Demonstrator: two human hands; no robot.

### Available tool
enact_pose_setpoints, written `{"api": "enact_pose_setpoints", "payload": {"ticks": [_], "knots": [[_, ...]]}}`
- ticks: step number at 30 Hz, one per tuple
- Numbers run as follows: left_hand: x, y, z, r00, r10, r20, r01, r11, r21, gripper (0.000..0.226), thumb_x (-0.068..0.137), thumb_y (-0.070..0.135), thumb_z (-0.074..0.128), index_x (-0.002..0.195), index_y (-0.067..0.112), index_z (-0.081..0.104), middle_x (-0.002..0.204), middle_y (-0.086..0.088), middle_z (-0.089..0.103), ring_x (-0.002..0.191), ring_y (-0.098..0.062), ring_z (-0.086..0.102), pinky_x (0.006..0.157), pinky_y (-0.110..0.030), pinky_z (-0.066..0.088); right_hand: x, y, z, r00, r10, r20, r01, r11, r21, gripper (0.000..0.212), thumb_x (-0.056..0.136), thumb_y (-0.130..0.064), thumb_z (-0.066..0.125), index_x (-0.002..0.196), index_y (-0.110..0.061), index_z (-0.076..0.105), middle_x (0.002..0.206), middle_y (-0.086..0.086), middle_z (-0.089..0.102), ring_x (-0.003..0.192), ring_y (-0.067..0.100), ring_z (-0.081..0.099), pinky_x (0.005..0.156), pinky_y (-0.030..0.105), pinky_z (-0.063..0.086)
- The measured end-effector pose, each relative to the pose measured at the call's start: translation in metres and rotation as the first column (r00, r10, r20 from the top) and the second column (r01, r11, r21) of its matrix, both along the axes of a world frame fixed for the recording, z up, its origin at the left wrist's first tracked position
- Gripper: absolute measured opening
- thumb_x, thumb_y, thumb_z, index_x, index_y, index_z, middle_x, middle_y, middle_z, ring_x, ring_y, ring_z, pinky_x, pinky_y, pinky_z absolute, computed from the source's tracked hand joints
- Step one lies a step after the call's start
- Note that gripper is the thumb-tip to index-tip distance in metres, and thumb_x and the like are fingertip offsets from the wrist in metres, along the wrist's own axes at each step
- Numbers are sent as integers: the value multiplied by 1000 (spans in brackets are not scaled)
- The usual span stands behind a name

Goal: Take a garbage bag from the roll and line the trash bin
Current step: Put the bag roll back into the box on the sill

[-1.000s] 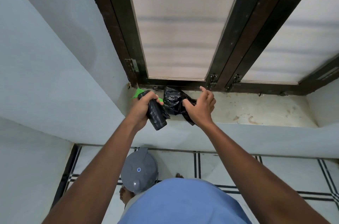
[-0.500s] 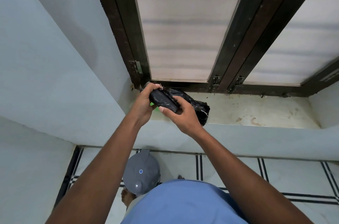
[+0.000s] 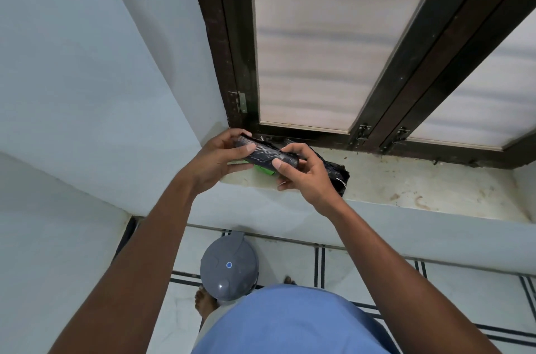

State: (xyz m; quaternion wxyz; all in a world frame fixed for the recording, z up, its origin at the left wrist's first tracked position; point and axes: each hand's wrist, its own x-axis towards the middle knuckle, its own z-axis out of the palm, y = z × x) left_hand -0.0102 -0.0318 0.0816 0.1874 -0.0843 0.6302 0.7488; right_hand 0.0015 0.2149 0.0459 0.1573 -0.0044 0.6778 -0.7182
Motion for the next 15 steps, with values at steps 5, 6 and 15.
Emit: {"api": "enact_pose_setpoints", "payload": {"ticks": [5, 6, 15], "knots": [[-2, 0, 9, 997, -76, -29, 74, 995, -61, 32, 92, 21, 81, 121, 15, 70, 132, -19, 66, 127, -37, 72, 101, -47, 64, -24, 18, 4, 987, 102, 126, -112, 991, 75, 45, 99, -55, 80, 110, -16, 62, 105, -3, 77, 103, 23, 76, 89, 48, 63], [-4, 2, 11, 994, -96, -42, 93, 994, -63, 29, 95, 17, 80, 122, 13, 69, 132, -18, 66, 127, -37, 72, 102, -50, 63, -32, 21, 8, 979, 106, 177, -121, 990, 77, 60, 95, -69, 76, 116, -14, 63, 114, -1, 78, 112, 25, 76, 96, 49, 62], [-26, 16, 39, 963, -217, -159, 194, 970, -147, 34, 96, 0, 79, 127, -3, 67, 128, -16, 71, 118, -30, 76, 94, -42, 67, -62, 19, 56, 718, 498, 486, -484, 859, -164, 94, 103, -77, 52, 149, 4, 59, 125, 27, 77, 92, 38, 76, 81, 44, 64]]}}
